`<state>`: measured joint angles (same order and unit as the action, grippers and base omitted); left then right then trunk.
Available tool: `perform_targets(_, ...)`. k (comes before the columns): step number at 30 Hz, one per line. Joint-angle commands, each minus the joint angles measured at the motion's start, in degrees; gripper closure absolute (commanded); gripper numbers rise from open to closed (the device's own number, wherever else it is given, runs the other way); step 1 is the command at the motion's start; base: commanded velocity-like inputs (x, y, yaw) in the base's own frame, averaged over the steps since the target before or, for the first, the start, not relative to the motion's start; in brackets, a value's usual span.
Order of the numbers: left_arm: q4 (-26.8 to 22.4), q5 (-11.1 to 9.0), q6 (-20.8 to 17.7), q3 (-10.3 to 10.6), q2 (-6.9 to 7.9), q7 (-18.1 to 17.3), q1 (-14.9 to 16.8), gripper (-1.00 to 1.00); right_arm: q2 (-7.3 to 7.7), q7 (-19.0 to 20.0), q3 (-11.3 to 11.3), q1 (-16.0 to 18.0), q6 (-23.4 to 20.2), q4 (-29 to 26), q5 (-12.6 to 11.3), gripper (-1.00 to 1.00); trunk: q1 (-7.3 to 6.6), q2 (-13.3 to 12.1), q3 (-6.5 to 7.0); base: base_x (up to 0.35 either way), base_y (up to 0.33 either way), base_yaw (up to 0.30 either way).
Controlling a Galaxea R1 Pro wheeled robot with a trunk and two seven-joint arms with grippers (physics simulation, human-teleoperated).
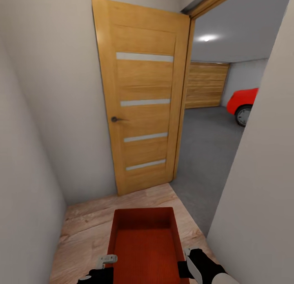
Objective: Move the two storage containers from the living room to the garage. In the garage, place one container on the floor and stack the other container on top of it (either order is fine).
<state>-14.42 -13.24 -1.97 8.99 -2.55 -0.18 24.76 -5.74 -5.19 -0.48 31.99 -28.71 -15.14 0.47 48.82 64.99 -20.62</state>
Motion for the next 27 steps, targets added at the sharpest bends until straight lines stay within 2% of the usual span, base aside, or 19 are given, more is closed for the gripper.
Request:
perform_targets(1,-0.4,-0.9,1.2,1.1,0.09,0.1,0.0,1.00,2.05,-0.3,0.6,0.0,-0.3,0.1,-0.6,1.00,0.03,0.0,-0.07,0.238,0.150,-0.149)
perform_targets(20,-0.4,-0.9,2.2,1.1,0.09,0.1,0.0,1.00,2.05,-0.3,0.6,0.0,-0.3,0.1,-0.6,1.00,0.03,0.0,-0.07,0.211,0.089,-0.125)
perform_targets(27,-0.4,-0.9,2.4,1.1,0.09,0.1,0.0,1.00,2.05,-0.3,0.6,0.0,-0.3,0.1,-0.6,1.00,0.03,0.0,-0.07,0.170,0.146,-0.231)
